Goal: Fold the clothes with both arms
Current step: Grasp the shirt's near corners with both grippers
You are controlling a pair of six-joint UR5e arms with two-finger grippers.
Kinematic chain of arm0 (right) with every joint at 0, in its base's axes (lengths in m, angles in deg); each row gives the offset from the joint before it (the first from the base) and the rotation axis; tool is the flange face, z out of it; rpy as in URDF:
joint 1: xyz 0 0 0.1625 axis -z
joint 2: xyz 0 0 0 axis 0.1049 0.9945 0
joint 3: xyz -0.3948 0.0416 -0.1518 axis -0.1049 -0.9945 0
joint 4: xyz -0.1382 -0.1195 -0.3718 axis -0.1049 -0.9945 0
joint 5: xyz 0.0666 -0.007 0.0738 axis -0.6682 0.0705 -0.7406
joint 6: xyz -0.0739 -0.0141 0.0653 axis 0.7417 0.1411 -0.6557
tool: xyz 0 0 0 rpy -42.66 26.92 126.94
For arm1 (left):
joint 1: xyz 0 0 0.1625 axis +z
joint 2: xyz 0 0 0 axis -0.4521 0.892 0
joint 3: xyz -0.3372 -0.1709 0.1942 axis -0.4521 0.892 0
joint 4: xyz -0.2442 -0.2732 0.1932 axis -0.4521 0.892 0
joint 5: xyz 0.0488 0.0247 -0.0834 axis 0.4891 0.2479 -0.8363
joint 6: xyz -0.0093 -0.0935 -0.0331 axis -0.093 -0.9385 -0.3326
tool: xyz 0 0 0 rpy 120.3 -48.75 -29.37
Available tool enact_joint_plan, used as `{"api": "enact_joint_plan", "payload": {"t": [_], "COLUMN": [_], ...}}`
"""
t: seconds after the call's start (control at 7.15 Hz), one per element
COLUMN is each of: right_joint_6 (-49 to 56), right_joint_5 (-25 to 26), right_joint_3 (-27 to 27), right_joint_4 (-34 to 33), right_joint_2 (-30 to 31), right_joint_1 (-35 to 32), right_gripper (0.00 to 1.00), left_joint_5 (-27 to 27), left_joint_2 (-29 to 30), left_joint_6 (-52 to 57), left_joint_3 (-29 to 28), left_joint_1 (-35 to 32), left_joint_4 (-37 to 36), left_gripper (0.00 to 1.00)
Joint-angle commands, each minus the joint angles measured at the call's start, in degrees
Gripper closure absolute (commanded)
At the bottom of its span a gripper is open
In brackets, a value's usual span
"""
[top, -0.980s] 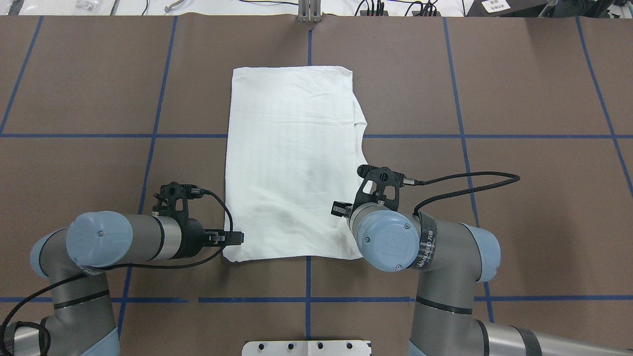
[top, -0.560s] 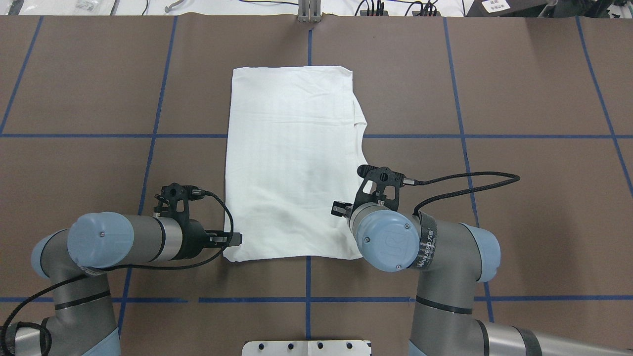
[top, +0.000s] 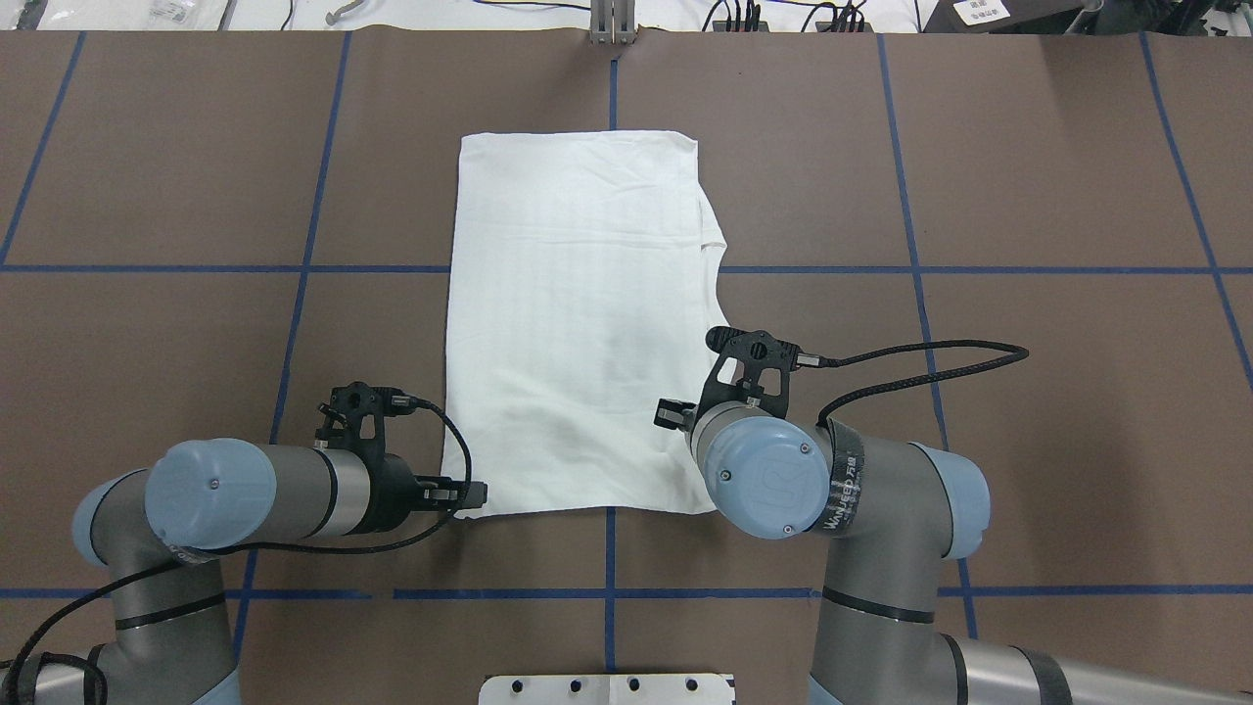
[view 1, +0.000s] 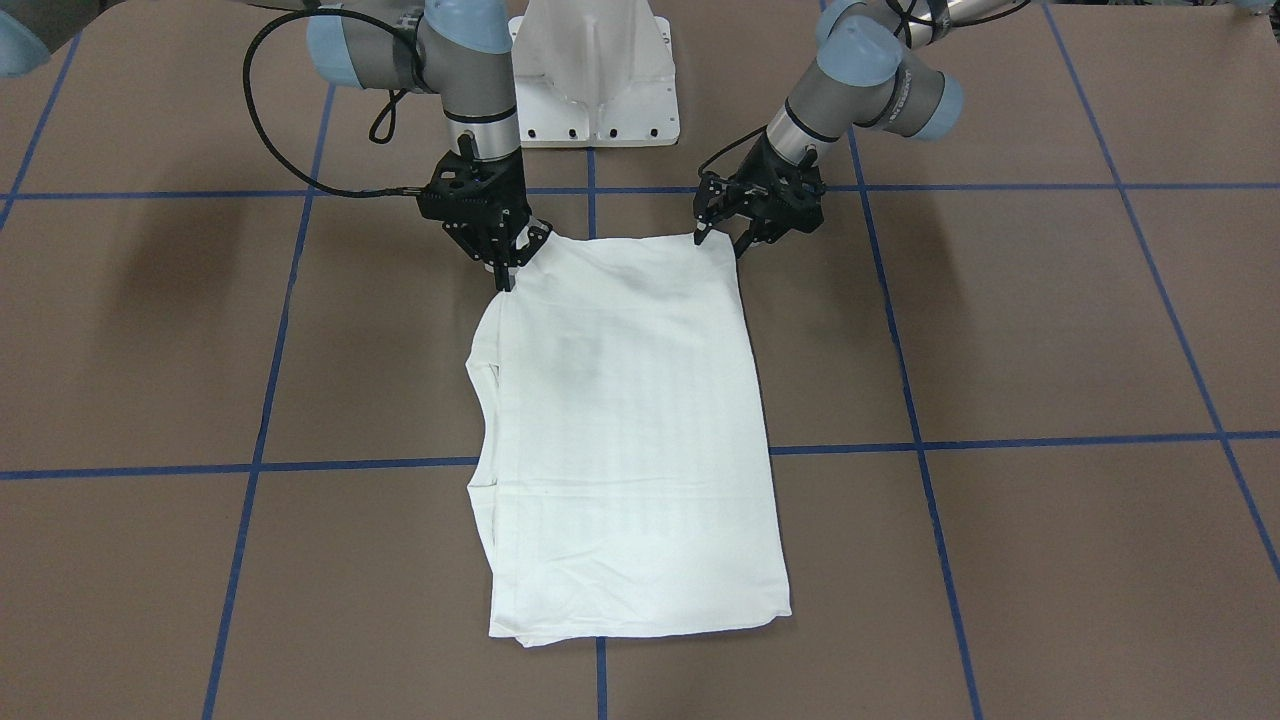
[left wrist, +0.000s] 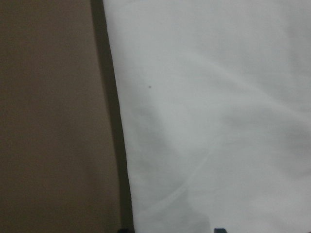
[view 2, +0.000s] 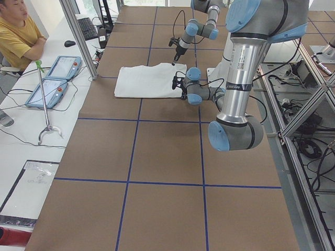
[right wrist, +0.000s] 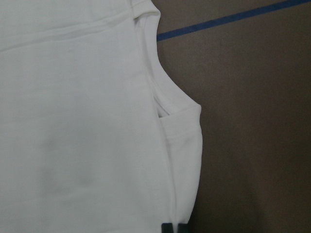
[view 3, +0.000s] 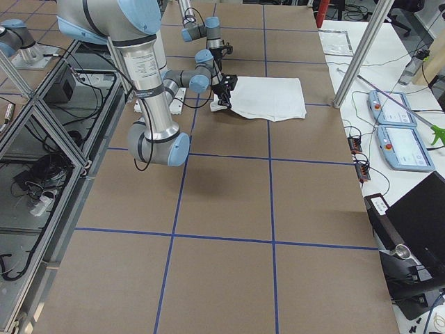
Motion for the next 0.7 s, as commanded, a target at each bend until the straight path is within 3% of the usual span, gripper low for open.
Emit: {"api": "enact_joint_plan", "payload": {"t": [0.0, 0.14, 0.28, 0.56], "right_joint_6": [0.0, 0.0, 0.0, 0.0], "right_joint_5": [0.0, 0.0, 0.0, 0.0], "right_joint_3": [0.0, 0.1, 0.1, 1.2], "right_joint_4": [0.0, 0.0, 0.0, -0.1], "right_joint_2": [0.0, 0.0, 0.0, 0.5], "right_joint_1": [0.0, 0.0, 0.0, -0.2], "right_gripper": [1.0, 1.0, 1.0, 1.0], "left_joint_5": [0.0, -0.1, -0.1, -0.2], "left_joint_2": [0.3, 0.4, 0.4, 0.3], "left_joint_6": [-0.1, -0.1, -0.1, 0.0], "left_joint_3": [0.1, 0.1, 0.2, 1.2], "left_joint_1": [0.1, 0.1, 0.1, 0.0], "left_joint_4": [0.0, 0.0, 0.0, 0.0], "left_gripper": [0.53, 0.87, 1.0, 1.0]}}
